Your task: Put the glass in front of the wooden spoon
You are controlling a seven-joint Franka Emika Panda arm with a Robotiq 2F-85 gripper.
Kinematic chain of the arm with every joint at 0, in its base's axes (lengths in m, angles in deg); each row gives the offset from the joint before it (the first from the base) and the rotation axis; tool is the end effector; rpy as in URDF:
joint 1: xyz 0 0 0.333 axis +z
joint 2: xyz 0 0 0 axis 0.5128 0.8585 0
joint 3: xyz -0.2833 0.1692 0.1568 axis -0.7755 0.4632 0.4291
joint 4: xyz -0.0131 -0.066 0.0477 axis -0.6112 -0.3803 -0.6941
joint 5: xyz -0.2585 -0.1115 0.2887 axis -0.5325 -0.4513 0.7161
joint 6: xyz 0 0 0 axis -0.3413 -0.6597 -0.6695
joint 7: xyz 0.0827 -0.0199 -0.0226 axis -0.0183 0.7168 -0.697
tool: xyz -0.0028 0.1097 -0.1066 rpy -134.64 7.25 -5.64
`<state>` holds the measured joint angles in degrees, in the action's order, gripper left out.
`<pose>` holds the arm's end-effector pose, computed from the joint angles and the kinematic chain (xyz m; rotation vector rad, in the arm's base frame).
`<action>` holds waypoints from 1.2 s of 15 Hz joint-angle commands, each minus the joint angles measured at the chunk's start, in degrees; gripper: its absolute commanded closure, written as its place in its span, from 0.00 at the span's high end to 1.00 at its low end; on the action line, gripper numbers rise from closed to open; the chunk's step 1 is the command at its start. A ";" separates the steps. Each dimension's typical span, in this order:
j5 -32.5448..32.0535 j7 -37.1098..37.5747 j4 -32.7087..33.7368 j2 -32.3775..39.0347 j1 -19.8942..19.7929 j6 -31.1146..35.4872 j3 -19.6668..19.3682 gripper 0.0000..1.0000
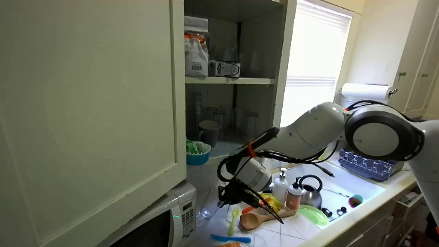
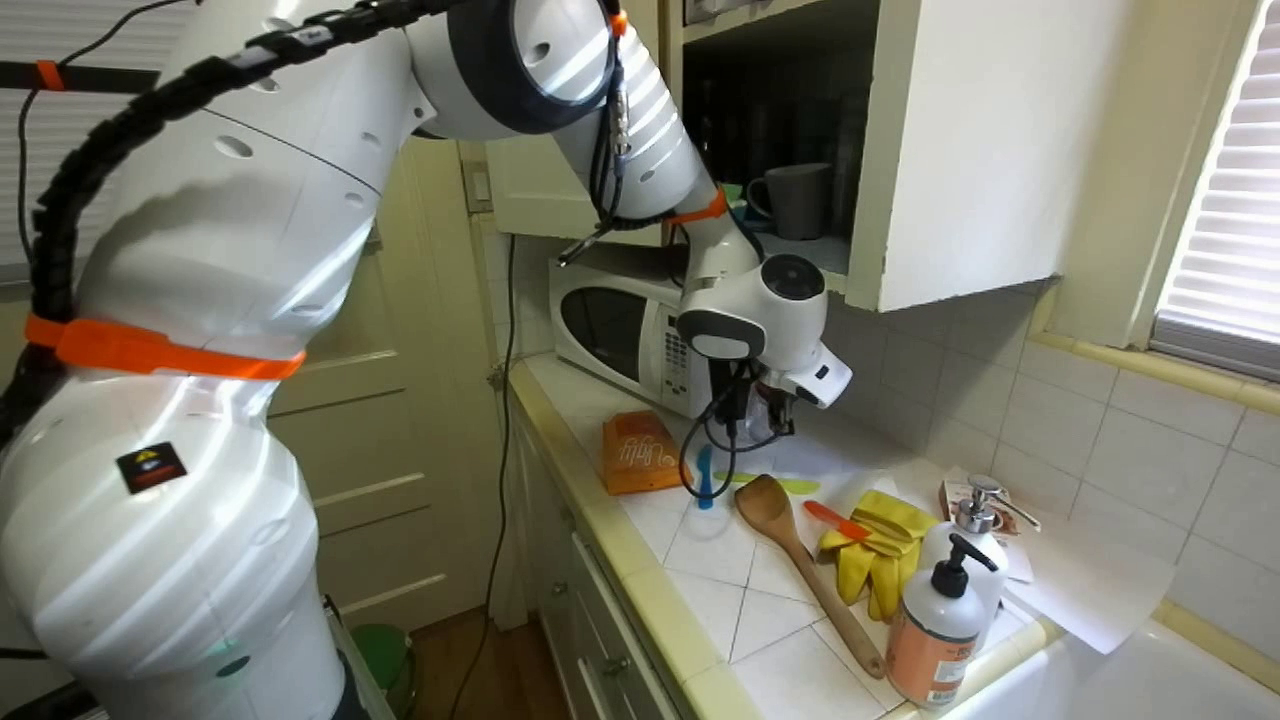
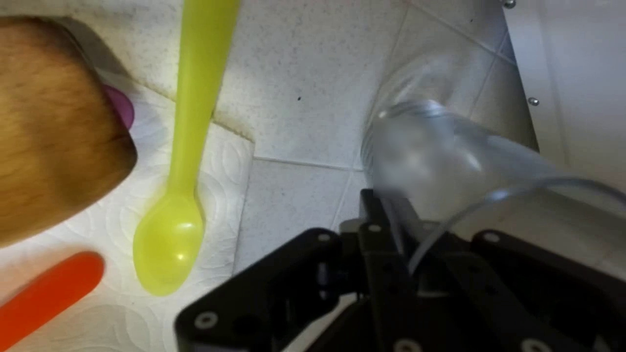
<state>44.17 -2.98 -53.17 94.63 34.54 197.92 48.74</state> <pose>0.6780 -0.0072 0.2181 -2.4309 1.0004 -0.4700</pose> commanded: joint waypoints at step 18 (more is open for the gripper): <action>46.85 -49.41 -12.12 -11.16 -15.34 -5.04 16.67 0.02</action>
<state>79.81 -41.52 -58.87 89.92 23.60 197.41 63.71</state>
